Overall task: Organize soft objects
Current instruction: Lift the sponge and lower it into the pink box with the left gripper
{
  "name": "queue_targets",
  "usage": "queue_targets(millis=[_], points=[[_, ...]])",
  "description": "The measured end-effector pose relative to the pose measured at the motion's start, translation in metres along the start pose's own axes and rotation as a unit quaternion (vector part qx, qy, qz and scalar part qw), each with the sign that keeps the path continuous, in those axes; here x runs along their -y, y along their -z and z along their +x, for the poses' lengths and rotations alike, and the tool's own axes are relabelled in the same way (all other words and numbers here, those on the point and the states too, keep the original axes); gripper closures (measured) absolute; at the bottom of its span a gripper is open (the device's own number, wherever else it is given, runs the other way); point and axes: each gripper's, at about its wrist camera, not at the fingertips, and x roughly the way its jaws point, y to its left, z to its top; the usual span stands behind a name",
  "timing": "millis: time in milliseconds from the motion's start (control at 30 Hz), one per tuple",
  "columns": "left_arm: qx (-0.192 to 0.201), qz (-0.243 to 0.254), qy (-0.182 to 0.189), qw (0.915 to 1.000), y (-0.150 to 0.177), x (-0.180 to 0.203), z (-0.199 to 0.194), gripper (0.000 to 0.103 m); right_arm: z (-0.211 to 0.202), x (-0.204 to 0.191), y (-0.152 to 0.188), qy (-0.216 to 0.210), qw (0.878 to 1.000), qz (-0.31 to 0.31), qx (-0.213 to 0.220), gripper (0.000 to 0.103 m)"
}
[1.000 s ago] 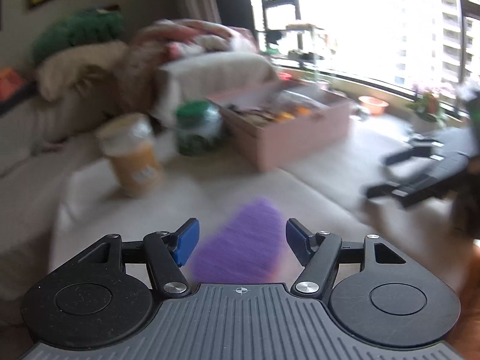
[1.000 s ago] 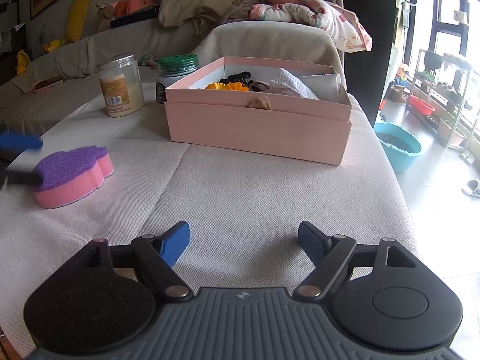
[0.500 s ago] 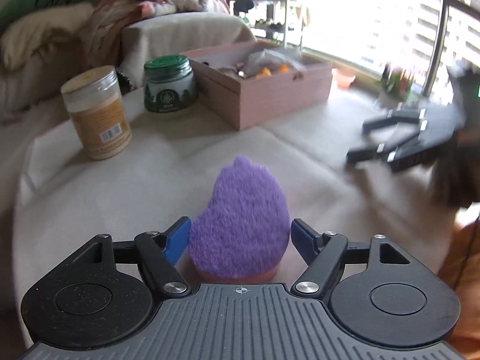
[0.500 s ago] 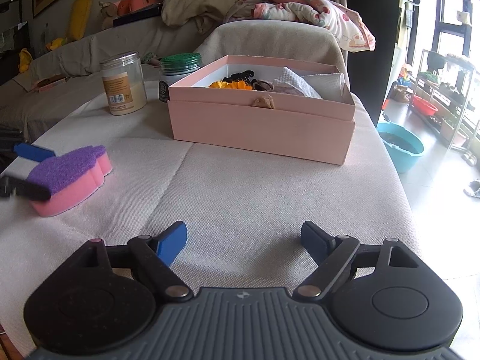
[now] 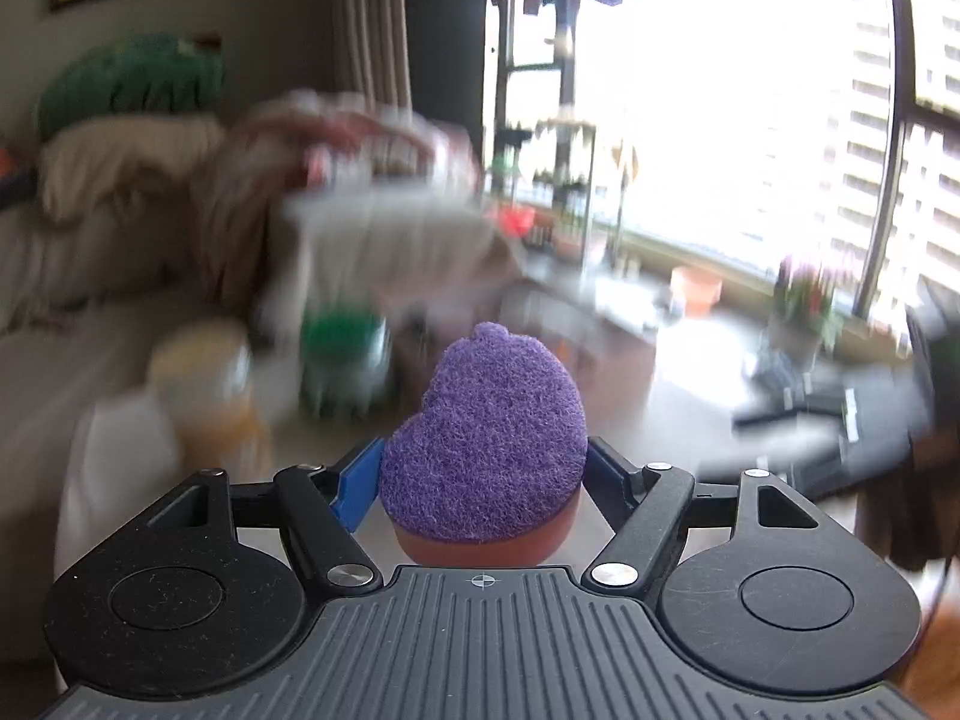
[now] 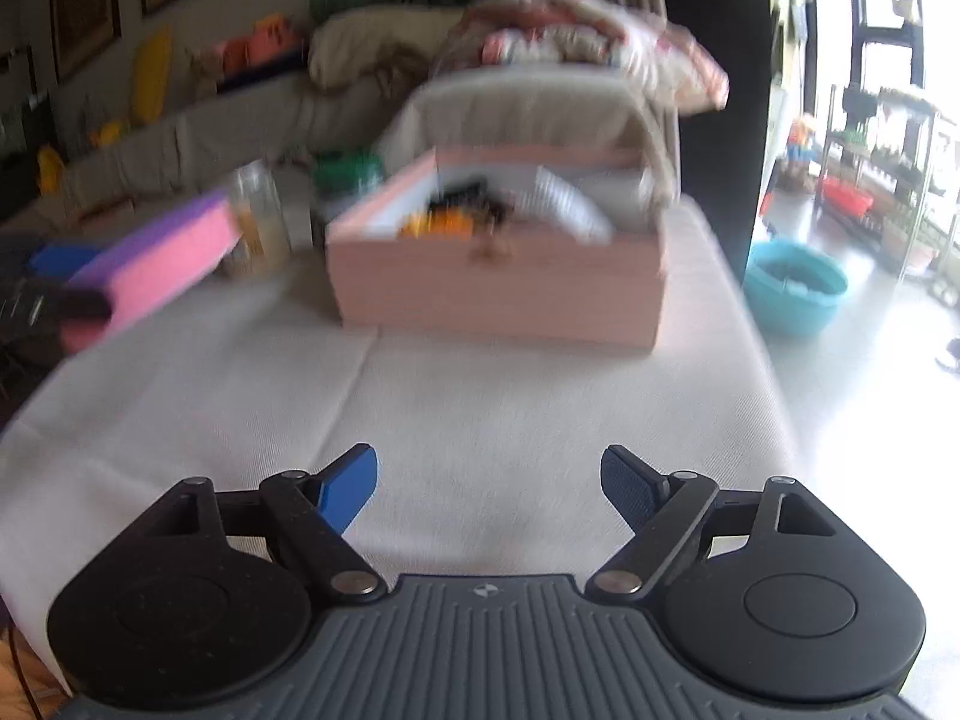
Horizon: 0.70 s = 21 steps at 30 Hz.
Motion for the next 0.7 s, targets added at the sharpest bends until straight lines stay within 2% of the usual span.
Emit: queue_targets(millis=[133, 233, 367, 467, 500, 567, 600, 633, 700], points=[[0.040, -0.014, 0.002, 0.9991, -0.053, 0.006, 0.062, 0.026, -0.017, 0.010, -0.033, 0.005, 0.999, -0.013, 0.044, 0.020], [0.034, -0.023, 0.006, 0.9991, -0.073, 0.010, 0.130, 0.026, -0.012, 0.030, -0.061, -0.001, 0.999, 0.007, 0.044, 0.020], [-0.056, -0.022, 0.001, 0.9982, -0.079, 0.013, 0.214, 0.026, 0.004, 0.058, -0.091, 0.016, 0.999, 0.028, 0.039, 0.020], [-0.124, 0.004, 0.002, 0.9923, -0.070, 0.012, 0.253, 0.026, 0.018, 0.076, -0.106, 0.026, 0.998, 0.044, 0.031, 0.021], [-0.141, 0.017, 0.002, 0.9899, -0.067, 0.014, 0.259, 0.026, 0.023, 0.080, -0.111, 0.026, 0.998, 0.049, 0.027, 0.026], [-0.153, 0.036, 0.010, 0.9874, -0.063, 0.016, 0.262, 0.026, 0.039, 0.086, -0.123, 0.014, 0.998, 0.056, 0.009, 0.047], [-0.154, 0.043, 0.016, 0.9870, -0.060, 0.016, 0.259, 0.026, 0.049, 0.086, -0.131, 0.001, 0.998, 0.057, -0.007, 0.068], [-0.153, 0.048, 0.022, 0.9868, -0.060, 0.015, 0.257, 0.026, 0.061, 0.087, -0.140, -0.018, 0.998, 0.062, -0.024, 0.081], [-0.149, 0.053, 0.029, 0.9870, -0.057, 0.013, 0.253, 0.026, 0.083, 0.083, -0.157, -0.053, 0.995, 0.076, -0.041, 0.088]])
